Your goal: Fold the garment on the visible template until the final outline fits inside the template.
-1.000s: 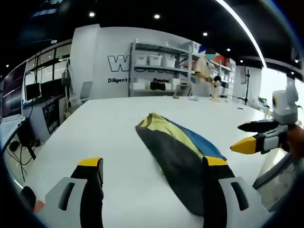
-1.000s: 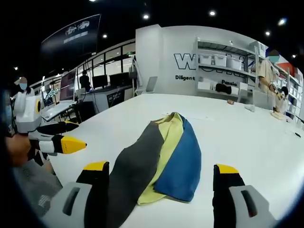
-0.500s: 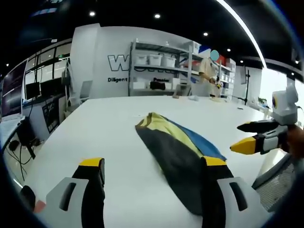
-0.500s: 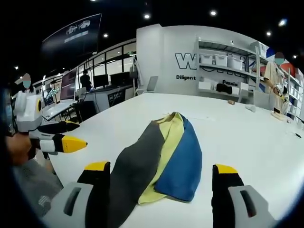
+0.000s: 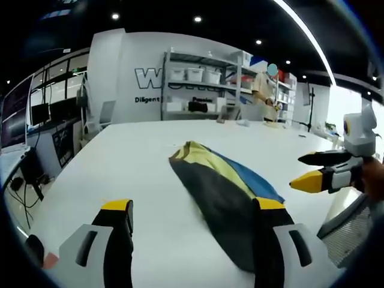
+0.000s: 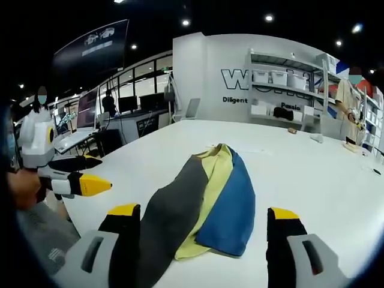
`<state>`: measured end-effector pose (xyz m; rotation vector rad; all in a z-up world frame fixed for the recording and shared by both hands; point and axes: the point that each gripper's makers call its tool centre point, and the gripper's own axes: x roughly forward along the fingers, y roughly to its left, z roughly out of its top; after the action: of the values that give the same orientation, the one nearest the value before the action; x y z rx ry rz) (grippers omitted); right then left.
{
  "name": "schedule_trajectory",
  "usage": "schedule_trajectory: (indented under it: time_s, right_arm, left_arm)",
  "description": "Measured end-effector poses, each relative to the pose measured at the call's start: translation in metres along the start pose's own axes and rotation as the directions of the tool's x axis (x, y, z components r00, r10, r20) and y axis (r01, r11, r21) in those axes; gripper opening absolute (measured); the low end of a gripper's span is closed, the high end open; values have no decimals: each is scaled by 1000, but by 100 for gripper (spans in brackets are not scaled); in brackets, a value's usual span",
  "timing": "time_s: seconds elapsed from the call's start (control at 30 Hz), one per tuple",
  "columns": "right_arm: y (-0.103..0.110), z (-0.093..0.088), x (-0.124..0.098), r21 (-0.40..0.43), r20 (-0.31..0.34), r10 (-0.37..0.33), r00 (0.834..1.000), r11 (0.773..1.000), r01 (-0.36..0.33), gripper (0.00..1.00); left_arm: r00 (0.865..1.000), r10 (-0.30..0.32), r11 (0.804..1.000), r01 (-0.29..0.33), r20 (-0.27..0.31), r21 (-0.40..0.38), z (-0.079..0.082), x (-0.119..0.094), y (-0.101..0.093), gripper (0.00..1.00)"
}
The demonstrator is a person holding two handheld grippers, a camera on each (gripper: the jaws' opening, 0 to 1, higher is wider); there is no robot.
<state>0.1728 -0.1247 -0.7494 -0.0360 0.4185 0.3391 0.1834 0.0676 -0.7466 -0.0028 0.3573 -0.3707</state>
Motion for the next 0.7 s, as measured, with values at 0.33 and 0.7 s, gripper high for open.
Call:
schedule_trajectory:
  time_s: [0.33, 0.7]
  right_arm:
    - [-2, 1, -1, 9, 5, -1, 1000, 1000, 1, 87]
    - [-3, 2, 0, 16, 6, -1, 1000, 1000, 1, 86]
  left_arm:
    - [1000, -2, 1000, 2, 5, 0, 17, 26, 8, 67]
    - [994, -49, 998, 46, -97, -32, 11, 105, 14, 46]
